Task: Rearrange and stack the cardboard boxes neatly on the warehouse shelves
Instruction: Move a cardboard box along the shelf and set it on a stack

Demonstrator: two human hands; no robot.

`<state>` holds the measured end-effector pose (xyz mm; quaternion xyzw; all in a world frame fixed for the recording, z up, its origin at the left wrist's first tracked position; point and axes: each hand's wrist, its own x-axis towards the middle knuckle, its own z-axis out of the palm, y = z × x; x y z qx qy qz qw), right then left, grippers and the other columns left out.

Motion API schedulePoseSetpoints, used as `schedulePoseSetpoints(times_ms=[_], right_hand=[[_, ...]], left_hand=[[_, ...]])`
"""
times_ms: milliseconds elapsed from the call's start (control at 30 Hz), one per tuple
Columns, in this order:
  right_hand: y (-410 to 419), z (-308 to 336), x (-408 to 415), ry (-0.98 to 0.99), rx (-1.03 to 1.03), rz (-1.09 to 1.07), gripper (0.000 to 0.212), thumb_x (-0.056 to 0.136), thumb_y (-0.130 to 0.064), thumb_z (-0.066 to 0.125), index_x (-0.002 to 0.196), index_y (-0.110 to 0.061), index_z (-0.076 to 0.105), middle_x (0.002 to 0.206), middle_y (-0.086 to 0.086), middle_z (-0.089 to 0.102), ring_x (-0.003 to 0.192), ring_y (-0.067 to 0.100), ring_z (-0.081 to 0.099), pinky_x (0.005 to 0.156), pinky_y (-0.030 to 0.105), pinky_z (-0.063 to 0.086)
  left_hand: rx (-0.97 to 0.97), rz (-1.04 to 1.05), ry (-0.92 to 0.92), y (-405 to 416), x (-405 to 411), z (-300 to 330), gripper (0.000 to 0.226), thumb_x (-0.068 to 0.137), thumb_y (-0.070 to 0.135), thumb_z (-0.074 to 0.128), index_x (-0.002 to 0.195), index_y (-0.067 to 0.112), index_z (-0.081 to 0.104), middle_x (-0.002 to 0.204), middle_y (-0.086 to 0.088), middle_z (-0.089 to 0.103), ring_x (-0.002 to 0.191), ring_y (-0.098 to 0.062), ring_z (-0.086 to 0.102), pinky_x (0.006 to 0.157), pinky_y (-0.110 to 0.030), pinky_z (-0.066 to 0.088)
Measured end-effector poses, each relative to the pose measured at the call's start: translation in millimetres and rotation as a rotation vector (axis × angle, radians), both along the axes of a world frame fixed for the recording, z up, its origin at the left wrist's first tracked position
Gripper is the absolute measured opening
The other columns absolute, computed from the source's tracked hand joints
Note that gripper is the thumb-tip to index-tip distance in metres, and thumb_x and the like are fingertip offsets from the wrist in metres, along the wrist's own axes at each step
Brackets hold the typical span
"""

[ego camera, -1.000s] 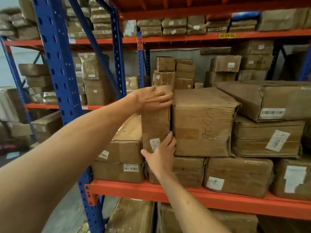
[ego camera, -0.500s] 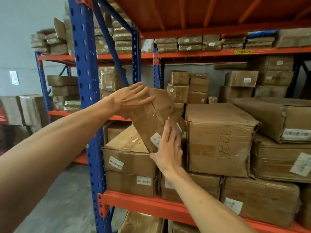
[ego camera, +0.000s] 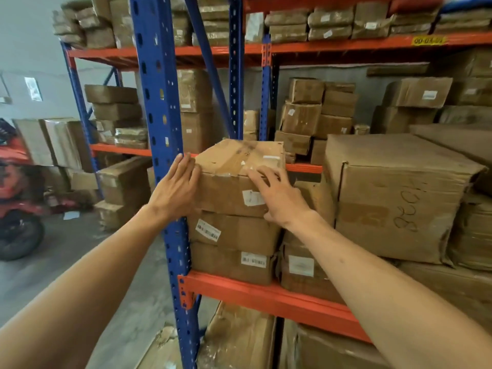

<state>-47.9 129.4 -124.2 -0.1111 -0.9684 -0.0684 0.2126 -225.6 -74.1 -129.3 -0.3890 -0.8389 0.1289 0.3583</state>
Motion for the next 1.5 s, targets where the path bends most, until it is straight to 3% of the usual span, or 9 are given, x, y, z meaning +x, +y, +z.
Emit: schedulePoseSetpoints(times_ms=[200, 467, 600, 767, 967, 1100, 1267, 1367, 1500], right_hand=[[4.6, -1.3, -9.2, 0.015, -0.076, 0.034, 0.113, 0.082, 0.006, 0.078, 0.166, -0.030, 0.012, 0.172, 0.004, 0.010, 0.156, 0.036, 0.002, 0.097, 0.058, 0.056], [-6.8, -5.2, -2.8, 0.032, -0.097, -0.009, 0.114, 0.084, 0.010, 0.072, 0.167, -0.030, 0.006, 0.173, 0.004, 0.004, 0.159, 0.037, -0.005, 0.099, 0.058, 0.056], [-8.3, -12.5, 18.1, 0.019, -0.114, 0.002, 0.120, 0.086, -0.013, 0.083, 0.168, -0.031, -0.003, 0.176, 0.000, -0.008, 0.161, 0.031, -0.014, 0.127, 0.065, 0.012], [18.0, -31.1, 83.6, 0.179, -0.137, -0.075, 0.114, 0.090, -0.042, 0.079, 0.168, -0.029, -0.002, 0.177, 0.001, -0.016, 0.161, 0.025, -0.020, 0.131, 0.054, -0.002], [60.8, -36.0, 196.5, 0.627, -0.249, -0.293, 0.091, 0.092, -0.048, 0.074, 0.163, -0.022, 0.025, 0.171, 0.008, 0.018, 0.157, 0.028, 0.017, 0.127, 0.044, 0.017], [88.9, -41.8, 248.7, 0.848, -0.753, -0.485, 0.084, 0.095, -0.060, 0.064, 0.162, -0.025, 0.028, 0.166, 0.003, 0.032, 0.152, 0.024, 0.034, 0.122, 0.046, 0.033], [123.8, -57.3, 274.3, 0.836, -1.146, -0.556, 0.099, 0.085, -0.080, 0.058, 0.166, -0.034, 0.024, 0.172, -0.003, 0.032, 0.155, 0.026, 0.033, 0.124, 0.051, 0.030], [139.4, -60.6, 273.5, 0.671, -1.162, -0.479, 0.110, 0.072, -0.086, 0.066, 0.164, -0.041, 0.026, 0.169, -0.008, 0.037, 0.153, 0.022, 0.037, 0.123, 0.053, 0.033], [161.2, -50.0, 260.7, 0.551, -1.203, -0.394, 0.118, 0.070, -0.088, 0.069, 0.166, -0.045, 0.015, 0.172, -0.008, 0.032, 0.156, 0.025, 0.032, 0.125, 0.054, 0.030]], left_hand=[[-0.004, -0.010, -0.040, 8.7, -13.6, 7.5, 0.127, 0.059, 0.074, 0.082, 0.144, -0.008, 0.038, 0.146, -0.026, 0.049, 0.146, -0.044, 0.033, 0.125, -0.050, -0.006], [-0.019, 0.008, -0.060, 14.3, -5.8, 9.1, 0.106, 0.074, 0.056, 0.083, 0.146, -0.007, 0.036, 0.144, -0.024, 0.048, 0.142, -0.042, 0.039, 0.127, -0.052, 0.001], [-0.154, 0.055, -0.069, 15.0, 2.4, 33.1, 0.084, 0.086, 0.051, 0.072, 0.145, 0.006, 0.032, 0.148, -0.013, 0.047, 0.141, -0.032, 0.043, 0.127, -0.050, 0.017], [-0.231, 0.159, -0.285, 45.1, 33.3, 80.0, 0.118, 0.067, 0.070, 0.082, 0.155, 0.015, 0.026, 0.155, -0.012, 0.041, 0.145, -0.034, 0.039, 0.122, -0.055, 0.024], [0.053, -0.300, -0.540, 133.5, 112.7, 101.0, 0.154, 0.052, 0.092, 0.070, 0.163, 0.023, -0.012, 0.172, -0.019, 0.000, 0.156, -0.046, 0.009, 0.124, -0.062, 0.015], [0.114, -0.483, -0.814, 188.6, 181.2, 97.9, 0.156, 0.039, 0.105, 0.052, 0.162, 0.035, -0.013, 0.172, -0.016, -0.006, 0.155, -0.045, 0.011, 0.122, -0.063, 0.020], [0.156, -0.539, -0.947, 221.4, 226.9, 89.3, 0.154, 0.041, 0.090, 0.072, 0.159, 0.043, -0.014, 0.171, -0.012, -0.019, 0.156, -0.044, 0.011, 0.121, -0.059, 0.022], [0.300, -0.500, -0.973, 228.9, 235.8, 84.0, 0.135, 0.061, 0.062, 0.090, 0.161, 0.039, 0.002, 0.170, -0.021, -0.004, 0.152, -0.048, 0.021, 0.118, -0.060, 0.030], [0.458, -0.430, -1.056, 230.5, 237.2, 70.4, 0.109, 0.074, 0.041, 0.091, 0.158, 0.038, 0.022, 0.150, -0.018, 0.044, 0.134, -0.040, 0.050, 0.105, -0.050, 0.048]])
